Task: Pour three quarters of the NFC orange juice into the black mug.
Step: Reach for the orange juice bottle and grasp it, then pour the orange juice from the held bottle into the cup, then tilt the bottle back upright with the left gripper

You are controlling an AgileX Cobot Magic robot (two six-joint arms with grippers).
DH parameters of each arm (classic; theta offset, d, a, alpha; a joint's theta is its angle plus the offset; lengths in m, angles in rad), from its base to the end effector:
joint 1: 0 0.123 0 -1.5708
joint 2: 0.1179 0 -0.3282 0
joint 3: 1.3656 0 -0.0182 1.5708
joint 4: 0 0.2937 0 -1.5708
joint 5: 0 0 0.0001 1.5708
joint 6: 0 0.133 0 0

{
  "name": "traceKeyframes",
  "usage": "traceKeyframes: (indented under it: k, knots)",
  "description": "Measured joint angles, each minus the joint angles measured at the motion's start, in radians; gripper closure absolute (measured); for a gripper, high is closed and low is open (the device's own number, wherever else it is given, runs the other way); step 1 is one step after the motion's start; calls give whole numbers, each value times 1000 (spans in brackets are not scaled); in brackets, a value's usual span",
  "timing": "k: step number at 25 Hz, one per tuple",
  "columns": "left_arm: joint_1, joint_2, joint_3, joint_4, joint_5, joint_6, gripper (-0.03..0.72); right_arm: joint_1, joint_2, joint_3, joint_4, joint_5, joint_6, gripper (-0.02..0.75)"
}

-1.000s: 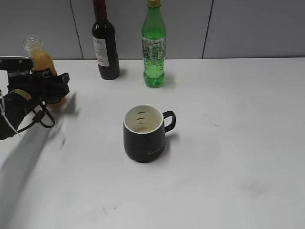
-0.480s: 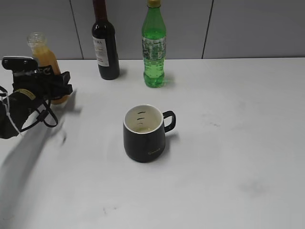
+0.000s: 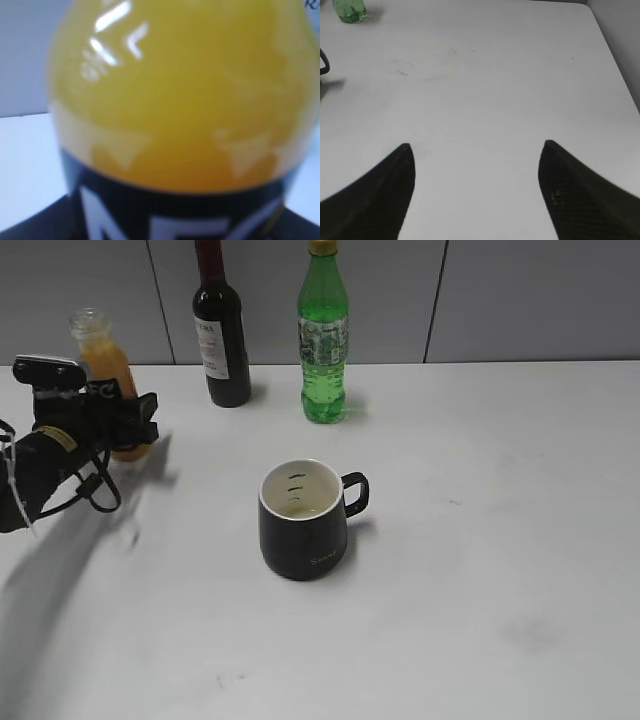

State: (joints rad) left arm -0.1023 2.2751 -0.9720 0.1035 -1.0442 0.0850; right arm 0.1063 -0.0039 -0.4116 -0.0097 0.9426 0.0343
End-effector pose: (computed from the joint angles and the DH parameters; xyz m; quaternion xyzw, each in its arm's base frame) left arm 0.4863 -0.0619 0.0543 0.1199 0.7562 -0.0230 0.6429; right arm 0.0427 0.0035 0.2611 -0.0307 0.8438 0.0328 0.5348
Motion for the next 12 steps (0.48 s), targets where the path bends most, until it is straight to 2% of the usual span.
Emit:
traceKeyframes:
  k: [3,7,12]
  knots:
    - [0,-41,23,42,4,2,223,0,0,0,0,0,0,153]
    - [-3,-116,42,164,22,3,223,0,0,0,0,0,0,153]
    - [-56,-194,45,267,119,3,223,0,0,0,0,0,0,153]
